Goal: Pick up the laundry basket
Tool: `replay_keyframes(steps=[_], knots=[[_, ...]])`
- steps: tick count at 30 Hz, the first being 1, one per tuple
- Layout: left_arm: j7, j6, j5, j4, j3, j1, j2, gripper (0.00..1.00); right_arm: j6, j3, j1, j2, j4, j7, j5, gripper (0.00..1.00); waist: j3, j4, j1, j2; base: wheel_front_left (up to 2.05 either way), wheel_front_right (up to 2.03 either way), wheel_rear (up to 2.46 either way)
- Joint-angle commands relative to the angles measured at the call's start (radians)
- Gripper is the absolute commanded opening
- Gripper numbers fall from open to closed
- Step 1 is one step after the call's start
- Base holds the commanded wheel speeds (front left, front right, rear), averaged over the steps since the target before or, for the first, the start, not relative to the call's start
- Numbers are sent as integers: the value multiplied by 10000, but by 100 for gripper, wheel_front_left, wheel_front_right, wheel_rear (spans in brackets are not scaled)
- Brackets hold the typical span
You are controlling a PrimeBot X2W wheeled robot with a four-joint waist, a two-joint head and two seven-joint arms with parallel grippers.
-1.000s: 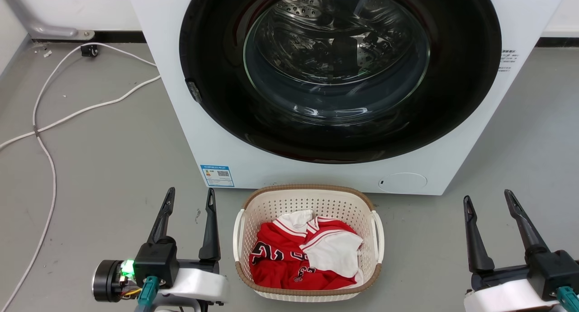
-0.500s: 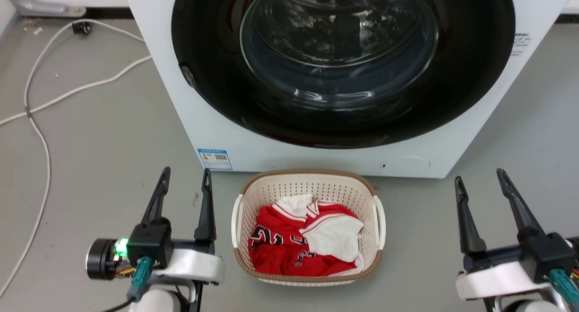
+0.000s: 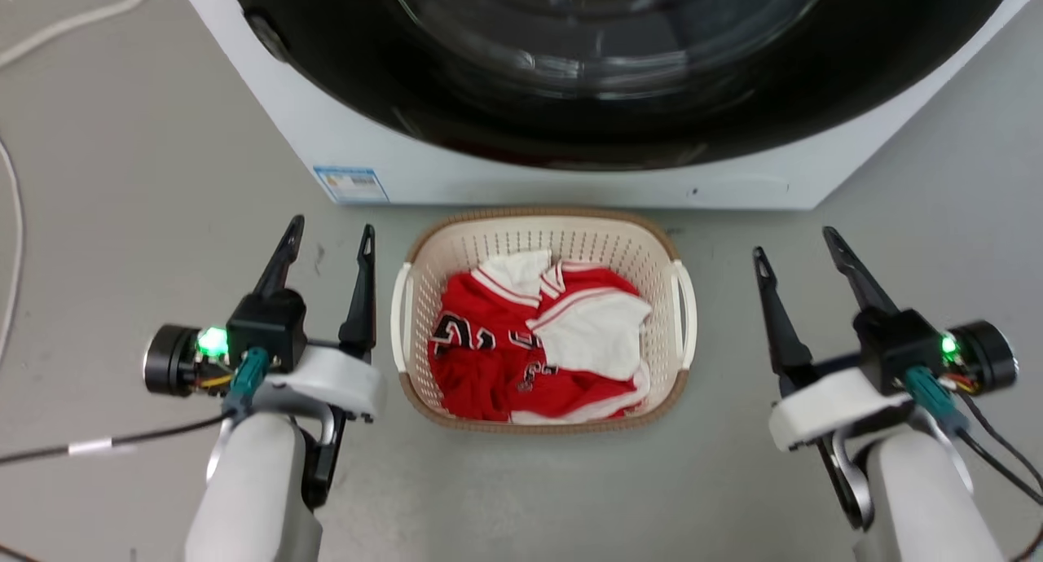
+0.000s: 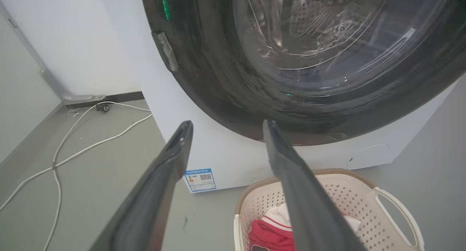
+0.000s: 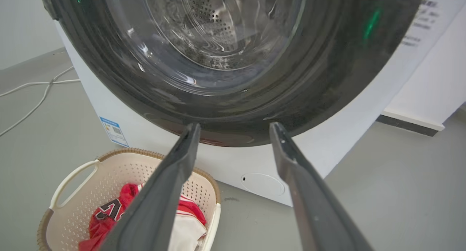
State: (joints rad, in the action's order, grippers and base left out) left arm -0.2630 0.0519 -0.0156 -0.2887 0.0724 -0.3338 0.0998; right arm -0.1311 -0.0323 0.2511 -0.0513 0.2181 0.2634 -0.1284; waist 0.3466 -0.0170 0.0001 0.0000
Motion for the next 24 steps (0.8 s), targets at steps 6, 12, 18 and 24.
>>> replay_keyframes(steps=[6, 12, 18, 24], knots=[[-28, 183, 93, -1466, 72, -1317, 298, 100, 7, -442, 1404, 18, 1496, 21, -399, 100, 1743, -220, -1, 0, 0, 0, 0], [-28, 355, 149, -2738, 294, -2327, 449, 100, 7, -769, 2500, 20, 2761, 21, -569, 100, 2723, -291, -1, 0, 0, 0, 0], [-28, 391, 254, -3811, 515, -3213, 619, 100, 7, -1030, 3496, 18, 3907, 21, -474, 100, 3660, -423, -1, 0, 0, 0, 0], [-28, 302, 225, -4767, 554, -4004, 738, 100, 7, -1328, 4344, 17, 5025, 19, -523, 100, 4415, -564, -1, 0, 0, 0, 0]])
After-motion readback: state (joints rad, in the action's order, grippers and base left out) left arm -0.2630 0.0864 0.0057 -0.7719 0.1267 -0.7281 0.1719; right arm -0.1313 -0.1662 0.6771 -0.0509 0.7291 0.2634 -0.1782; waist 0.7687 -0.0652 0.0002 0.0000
